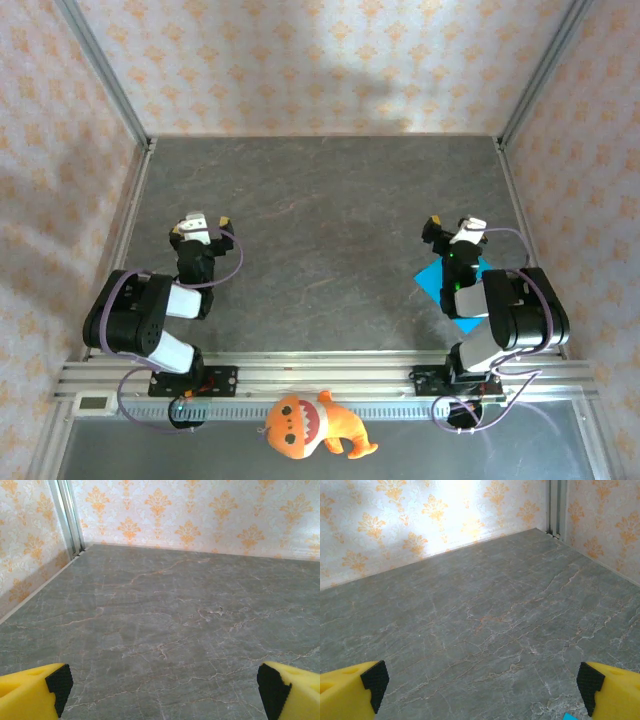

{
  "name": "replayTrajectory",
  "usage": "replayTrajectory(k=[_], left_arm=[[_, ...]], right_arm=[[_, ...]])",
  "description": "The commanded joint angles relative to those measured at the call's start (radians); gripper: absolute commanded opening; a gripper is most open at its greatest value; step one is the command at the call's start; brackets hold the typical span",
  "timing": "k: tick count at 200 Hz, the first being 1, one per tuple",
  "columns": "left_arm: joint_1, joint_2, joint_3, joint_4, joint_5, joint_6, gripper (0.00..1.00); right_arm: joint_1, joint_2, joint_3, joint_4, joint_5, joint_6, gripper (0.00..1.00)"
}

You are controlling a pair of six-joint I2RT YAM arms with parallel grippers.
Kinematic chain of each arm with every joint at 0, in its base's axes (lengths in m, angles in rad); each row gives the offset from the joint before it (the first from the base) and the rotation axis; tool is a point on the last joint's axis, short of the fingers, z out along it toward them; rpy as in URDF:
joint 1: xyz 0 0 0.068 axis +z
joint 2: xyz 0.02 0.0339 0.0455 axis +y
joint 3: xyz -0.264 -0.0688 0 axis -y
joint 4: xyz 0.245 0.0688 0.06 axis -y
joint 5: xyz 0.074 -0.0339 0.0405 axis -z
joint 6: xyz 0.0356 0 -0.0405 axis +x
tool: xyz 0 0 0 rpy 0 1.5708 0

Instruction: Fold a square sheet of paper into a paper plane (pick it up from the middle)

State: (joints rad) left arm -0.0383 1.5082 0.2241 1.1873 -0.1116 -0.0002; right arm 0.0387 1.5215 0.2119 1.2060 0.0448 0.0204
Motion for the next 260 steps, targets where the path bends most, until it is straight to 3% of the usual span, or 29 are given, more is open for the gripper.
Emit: replayTrajectory(k=[1,260], left_arm=[[0.006,0.010,0.020,0.036,0.010,0.008,0.99],[0.012,0.009,0.018,0.041,0.031,0.008,0.99]], right_arm=[[0.002,0.007,0.021,0.038,0.003,-0.014,1.00],[0.011,-0.001,0.006,0.060,0.007,-0.024,1.00]])
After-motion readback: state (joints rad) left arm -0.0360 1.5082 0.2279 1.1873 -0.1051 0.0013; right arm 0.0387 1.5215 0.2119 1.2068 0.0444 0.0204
